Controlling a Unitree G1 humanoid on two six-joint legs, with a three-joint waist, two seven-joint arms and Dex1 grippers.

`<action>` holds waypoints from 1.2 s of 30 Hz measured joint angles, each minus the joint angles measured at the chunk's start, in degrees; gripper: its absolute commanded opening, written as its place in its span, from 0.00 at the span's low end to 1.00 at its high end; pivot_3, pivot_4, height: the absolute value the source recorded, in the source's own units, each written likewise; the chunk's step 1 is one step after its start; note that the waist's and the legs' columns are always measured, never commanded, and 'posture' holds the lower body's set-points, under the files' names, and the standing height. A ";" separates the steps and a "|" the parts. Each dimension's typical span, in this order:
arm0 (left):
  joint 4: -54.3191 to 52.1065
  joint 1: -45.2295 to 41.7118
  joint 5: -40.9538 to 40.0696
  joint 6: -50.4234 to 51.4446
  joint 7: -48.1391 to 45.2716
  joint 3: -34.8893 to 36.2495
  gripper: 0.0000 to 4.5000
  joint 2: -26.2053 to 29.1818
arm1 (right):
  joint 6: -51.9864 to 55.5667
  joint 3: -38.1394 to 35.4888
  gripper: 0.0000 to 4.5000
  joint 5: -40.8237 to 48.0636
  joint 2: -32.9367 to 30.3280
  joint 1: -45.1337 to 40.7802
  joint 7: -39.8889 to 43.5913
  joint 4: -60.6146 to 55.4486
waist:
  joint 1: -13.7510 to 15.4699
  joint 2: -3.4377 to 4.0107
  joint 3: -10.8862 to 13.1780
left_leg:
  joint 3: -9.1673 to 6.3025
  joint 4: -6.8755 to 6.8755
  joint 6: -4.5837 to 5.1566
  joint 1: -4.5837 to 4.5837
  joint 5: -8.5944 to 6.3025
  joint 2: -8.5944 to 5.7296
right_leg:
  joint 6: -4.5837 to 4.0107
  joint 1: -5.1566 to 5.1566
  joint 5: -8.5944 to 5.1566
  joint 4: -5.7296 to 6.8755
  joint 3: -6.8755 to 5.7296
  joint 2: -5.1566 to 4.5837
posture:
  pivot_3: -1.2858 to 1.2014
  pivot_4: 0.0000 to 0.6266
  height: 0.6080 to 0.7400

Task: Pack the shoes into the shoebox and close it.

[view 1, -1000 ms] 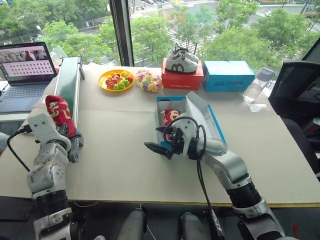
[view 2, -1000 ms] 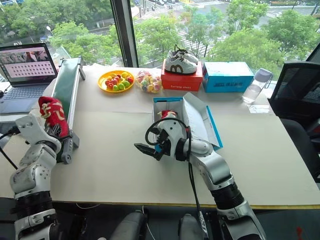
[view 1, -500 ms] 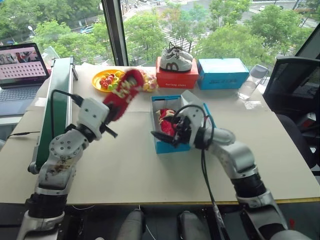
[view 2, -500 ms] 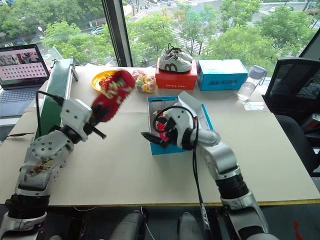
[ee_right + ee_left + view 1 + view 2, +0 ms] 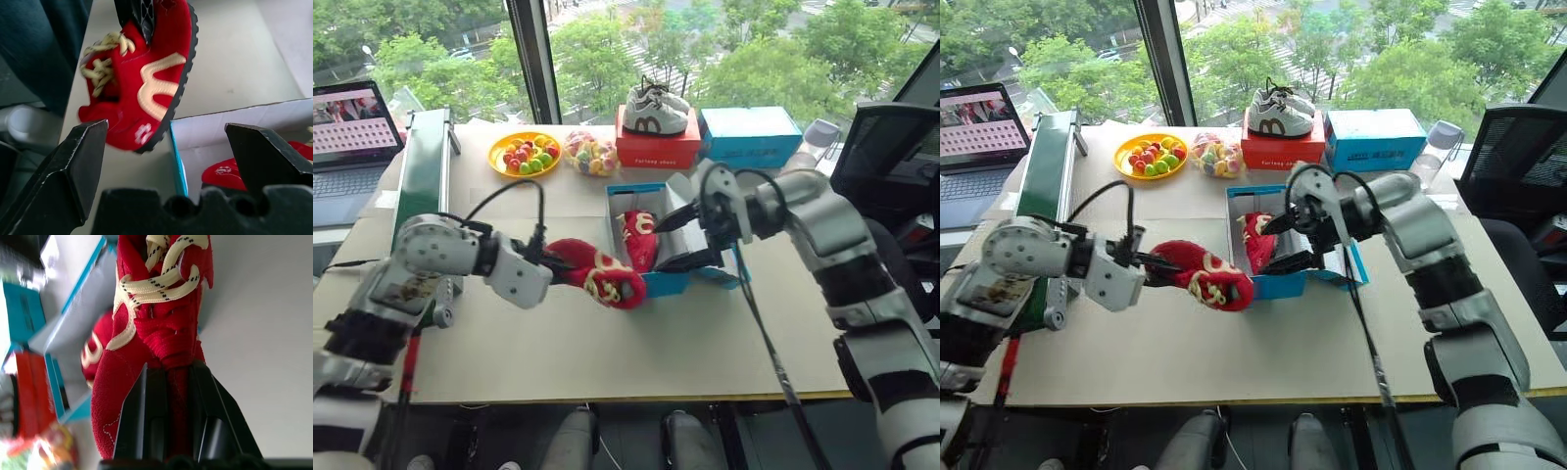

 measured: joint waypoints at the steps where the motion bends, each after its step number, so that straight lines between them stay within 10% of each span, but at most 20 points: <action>1: 1.21 -0.54 0.05 -3.06 -0.31 -0.63 0.08 -0.49 | 0.56 0.22 1.00 -0.51 0.07 -0.26 0.79 1.53 | 0.00 0.00 0.00 | 0.00 0.01 0.00 -0.01 0.00 -0.03 | 0.00 -0.01 0.00 0.03 0.00 -0.01 | 0.52 0.24 0.93; 18: 26.55 -16.96 -1.50 -41.84 12.38 -3.06 0.08 -7.57 | 19.19 -0.06 1.00 -8.65 6.39 -22.14 3.76 50.50 | -0.75 0.08 0.07 | -0.04 0.25 0.02 -0.02 0.00 -0.40 | 0.12 -0.29 0.00 0.84 0.06 -0.16 | 0.52 0.24 0.93; 36: 30.52 -18.93 1.36 -43.44 20.84 -10.69 0.08 -6.52 | 24.06 11.32 1.00 -4.65 4.98 -24.47 4.08 49.07 | -1.12 0.16 0.12 | -0.12 0.57 0.01 -0.02 0.00 -0.47 | 0.19 -0.31 -0.05 1.13 0.07 -0.22 | 0.52 0.24 0.93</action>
